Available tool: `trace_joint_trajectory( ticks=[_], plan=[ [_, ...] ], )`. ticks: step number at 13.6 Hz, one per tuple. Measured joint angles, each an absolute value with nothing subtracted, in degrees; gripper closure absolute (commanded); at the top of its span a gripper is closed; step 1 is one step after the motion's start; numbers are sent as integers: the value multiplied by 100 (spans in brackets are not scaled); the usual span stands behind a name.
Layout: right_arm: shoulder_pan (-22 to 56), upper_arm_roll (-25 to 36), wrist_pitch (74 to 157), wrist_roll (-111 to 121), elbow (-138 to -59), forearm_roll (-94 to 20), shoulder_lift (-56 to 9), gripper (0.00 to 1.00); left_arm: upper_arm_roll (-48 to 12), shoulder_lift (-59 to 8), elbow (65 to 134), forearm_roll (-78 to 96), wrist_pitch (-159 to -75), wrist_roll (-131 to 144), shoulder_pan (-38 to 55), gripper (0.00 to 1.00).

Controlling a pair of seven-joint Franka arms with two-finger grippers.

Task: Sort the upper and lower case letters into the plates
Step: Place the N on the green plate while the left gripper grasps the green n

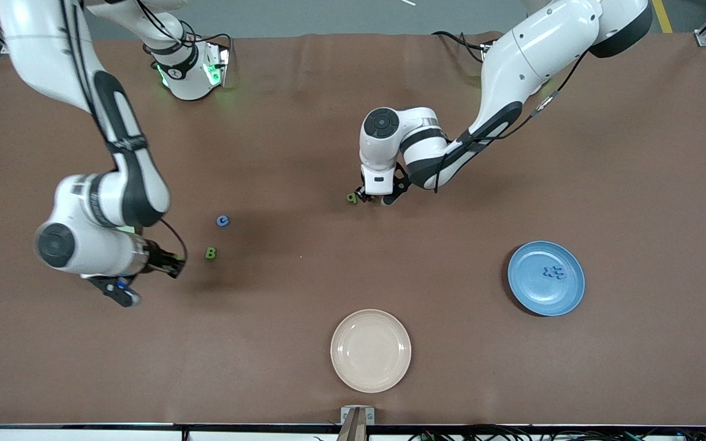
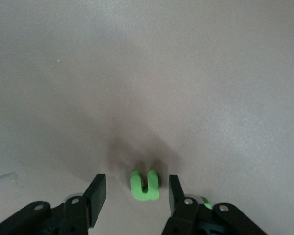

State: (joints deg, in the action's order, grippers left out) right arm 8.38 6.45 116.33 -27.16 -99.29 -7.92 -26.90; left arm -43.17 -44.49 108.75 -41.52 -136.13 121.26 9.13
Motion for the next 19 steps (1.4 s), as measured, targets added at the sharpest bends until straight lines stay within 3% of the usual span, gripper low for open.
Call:
trace_joint_trajectory(
  ticks=[2,5,6,11,15,19],
  plan=[
    [405,652,11984,-1632,-10594,-748,-2341,84,-4253,-4511,10805,-4152,-13615,12152,990,55],
    [-299,659,12898,224,-11552,-734,-2133,84,-4246,-4551,10744,-4152,-13649,12153,995,93],
    [-508,660,13138,771,-11748,-733,-2133,84,-4246,-4551,10735,-4152,-13649,12153,996,100],
    [-1041,657,13435,1916,-12030,-731,-2135,83,-4222,-4406,10579,-4152,-13530,11919,808,100],
    [-1097,653,13952,2099,-12395,-731,-2227,81,-4211,-3883,10500,-4152,-13132,10210,-227,100],
    [-1102,646,14144,2113,-12502,-730,-2372,73,-4192,-3810,10456,-4152,-13002,8415,-1295,100]
  ],
)
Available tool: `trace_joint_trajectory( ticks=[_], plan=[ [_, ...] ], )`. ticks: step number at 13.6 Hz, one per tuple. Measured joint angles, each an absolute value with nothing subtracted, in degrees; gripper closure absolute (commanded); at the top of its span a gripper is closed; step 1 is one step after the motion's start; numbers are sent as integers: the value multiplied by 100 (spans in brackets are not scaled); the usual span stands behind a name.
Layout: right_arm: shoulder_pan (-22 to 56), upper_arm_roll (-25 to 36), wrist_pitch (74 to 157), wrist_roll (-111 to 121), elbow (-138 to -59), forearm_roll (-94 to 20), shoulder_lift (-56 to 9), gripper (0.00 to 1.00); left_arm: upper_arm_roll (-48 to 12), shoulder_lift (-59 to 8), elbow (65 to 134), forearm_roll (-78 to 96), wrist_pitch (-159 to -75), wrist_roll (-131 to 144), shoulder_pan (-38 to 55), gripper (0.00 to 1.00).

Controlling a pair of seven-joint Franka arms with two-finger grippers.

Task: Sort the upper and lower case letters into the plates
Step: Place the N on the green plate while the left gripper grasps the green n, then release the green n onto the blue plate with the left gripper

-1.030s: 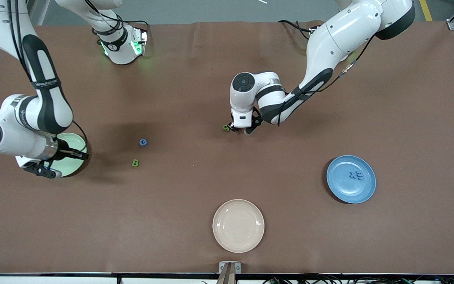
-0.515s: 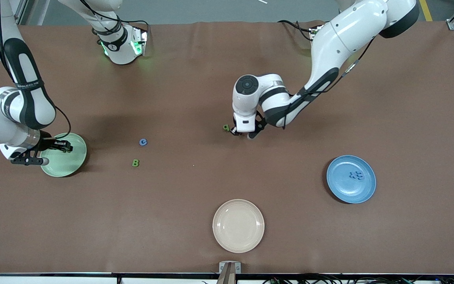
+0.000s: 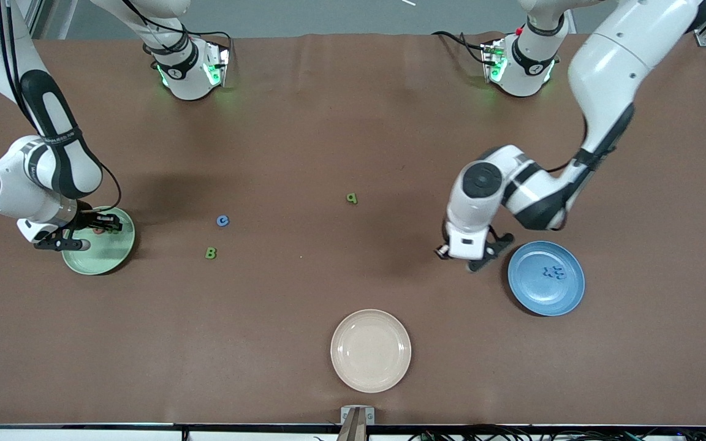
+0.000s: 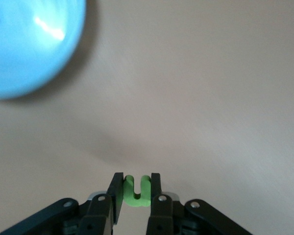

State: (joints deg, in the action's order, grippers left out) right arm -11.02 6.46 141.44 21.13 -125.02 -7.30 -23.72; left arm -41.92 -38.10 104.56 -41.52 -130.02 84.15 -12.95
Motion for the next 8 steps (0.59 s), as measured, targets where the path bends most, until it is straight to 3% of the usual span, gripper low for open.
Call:
trace_joint_trajectory(
  ticks=[1,2,3,8],
  plan=[
    [-1102,645,14177,2113,-12503,-730,-2392,51,-4184,-3809,10404,-4152,-12892,7949,-1491,100],
    [-1102,645,14189,2114,-12503,-730,-2403,6,-4176,-3810,10340,-4152,-12773,7466,-1677,100],
    [-1103,643,14187,2113,-12502,-730,-2405,0,-4171,-3809,10292,-4152,-12695,6981,-1869,100],
    [-979,551,13401,2092,-12016,-731,-2239,0,-4007,-3958,10263,-4152,-12619,5121,-2573,95]
  ],
)
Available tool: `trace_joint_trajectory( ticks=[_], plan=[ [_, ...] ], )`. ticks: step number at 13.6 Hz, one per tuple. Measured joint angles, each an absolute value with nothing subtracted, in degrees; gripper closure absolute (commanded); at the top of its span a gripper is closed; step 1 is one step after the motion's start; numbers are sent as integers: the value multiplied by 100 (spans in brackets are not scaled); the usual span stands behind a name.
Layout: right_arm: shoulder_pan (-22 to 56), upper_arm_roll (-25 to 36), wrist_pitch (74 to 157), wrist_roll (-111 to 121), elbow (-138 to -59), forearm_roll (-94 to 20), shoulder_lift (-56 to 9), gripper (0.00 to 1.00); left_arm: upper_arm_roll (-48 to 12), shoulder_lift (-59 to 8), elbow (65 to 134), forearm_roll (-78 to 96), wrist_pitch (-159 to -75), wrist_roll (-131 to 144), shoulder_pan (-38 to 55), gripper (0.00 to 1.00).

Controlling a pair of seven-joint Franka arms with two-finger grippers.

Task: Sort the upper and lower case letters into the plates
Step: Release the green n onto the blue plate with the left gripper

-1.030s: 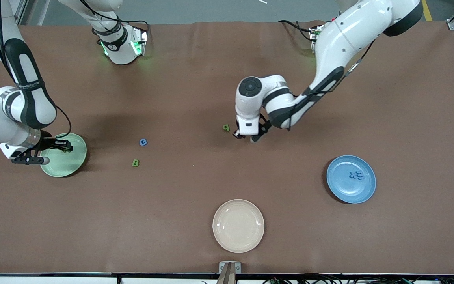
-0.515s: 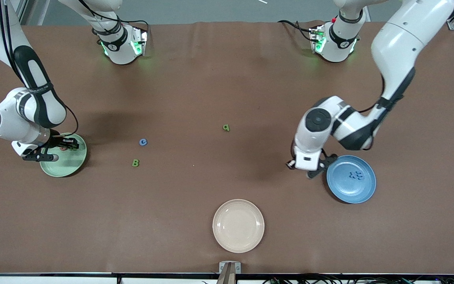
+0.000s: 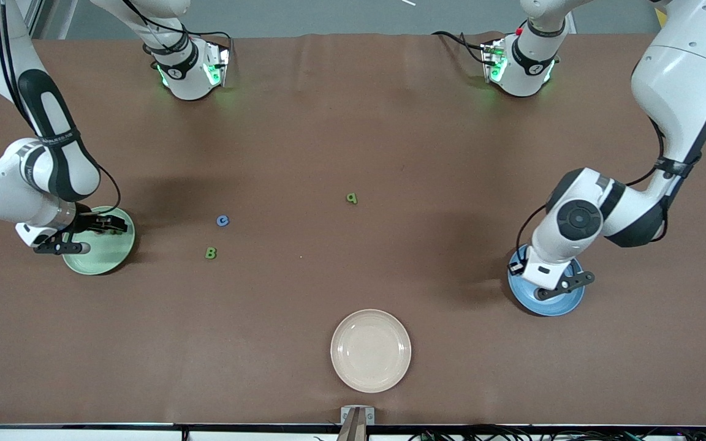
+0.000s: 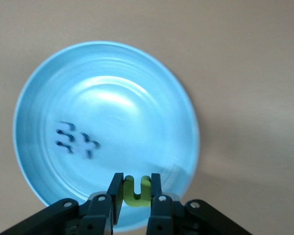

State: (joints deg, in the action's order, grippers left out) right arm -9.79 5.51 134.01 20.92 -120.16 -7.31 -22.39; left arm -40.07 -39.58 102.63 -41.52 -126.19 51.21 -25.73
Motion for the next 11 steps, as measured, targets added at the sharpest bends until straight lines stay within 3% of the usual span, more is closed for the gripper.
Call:
trace_joint_trajectory(
  ticks=[1,2,3,4,8,11],
  plan=[
    [-856,538,13164,2012,-11843,-731,-2172,0,-3908,-4002,10259,-4152,-12624,4894,-2597,83],
    [-687,528,13008,1793,-11712,-732,-2121,0,-3813,-4052,10248,-4152,-12640,4730,-2597,54],
    [-481,516,12948,1489,-11624,-732,-2103,0,-3744,-4113,10222,-4152,-12665,4628,-2597,19],
    [-251,505,12945,1171,-11573,-732,-2105,0,-3712,-4161,10193,-4152,-12685,4598,-2598,4],
    [613,480,12990,108,-11340,-731,-2238,0,-3960,-4162,10073,-4114,-12673,4653,-2578,1],
    [997,481,13019,-424,-10928,-731,-2706,0,-4752,-4136,10066,-4004,-12250,5350,-2505,1]
  ],
)
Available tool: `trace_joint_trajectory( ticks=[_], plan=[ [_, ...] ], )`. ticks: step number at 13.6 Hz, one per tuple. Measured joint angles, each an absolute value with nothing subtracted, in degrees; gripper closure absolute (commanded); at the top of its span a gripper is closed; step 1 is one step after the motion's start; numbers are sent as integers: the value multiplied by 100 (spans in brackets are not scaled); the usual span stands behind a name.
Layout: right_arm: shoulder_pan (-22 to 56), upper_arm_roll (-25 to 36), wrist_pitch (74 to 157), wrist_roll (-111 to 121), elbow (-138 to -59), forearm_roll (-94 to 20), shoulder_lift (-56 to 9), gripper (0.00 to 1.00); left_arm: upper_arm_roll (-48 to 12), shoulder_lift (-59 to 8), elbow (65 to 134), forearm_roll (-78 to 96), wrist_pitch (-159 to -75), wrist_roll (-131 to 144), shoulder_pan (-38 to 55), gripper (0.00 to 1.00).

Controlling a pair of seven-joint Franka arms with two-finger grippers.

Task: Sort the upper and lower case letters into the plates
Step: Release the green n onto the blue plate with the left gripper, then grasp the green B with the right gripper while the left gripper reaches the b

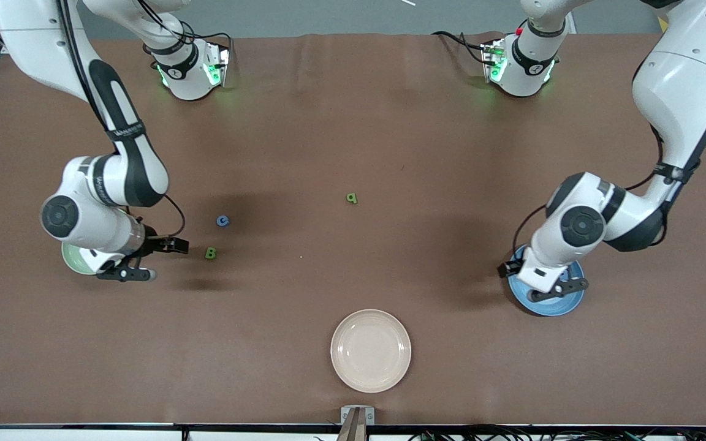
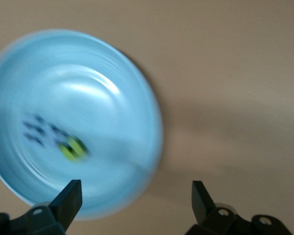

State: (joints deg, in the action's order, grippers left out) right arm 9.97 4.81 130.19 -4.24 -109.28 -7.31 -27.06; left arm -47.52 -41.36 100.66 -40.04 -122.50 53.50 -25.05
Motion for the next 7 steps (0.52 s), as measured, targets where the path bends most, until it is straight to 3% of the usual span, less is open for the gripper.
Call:
trace_joint_trajectory(
  ticks=[4,7],
  plan=[
    [1347,482,13306,-899,-10674,-729,-3246,0,-5141,-4128,10087,-3999,-12041,6433,-1452,1],
    [1454,483,13340,-1084,-10682,-728,-3353,16,-5015,-4200,10094,-3989,-12072,6921,-361,1]
  ],
)
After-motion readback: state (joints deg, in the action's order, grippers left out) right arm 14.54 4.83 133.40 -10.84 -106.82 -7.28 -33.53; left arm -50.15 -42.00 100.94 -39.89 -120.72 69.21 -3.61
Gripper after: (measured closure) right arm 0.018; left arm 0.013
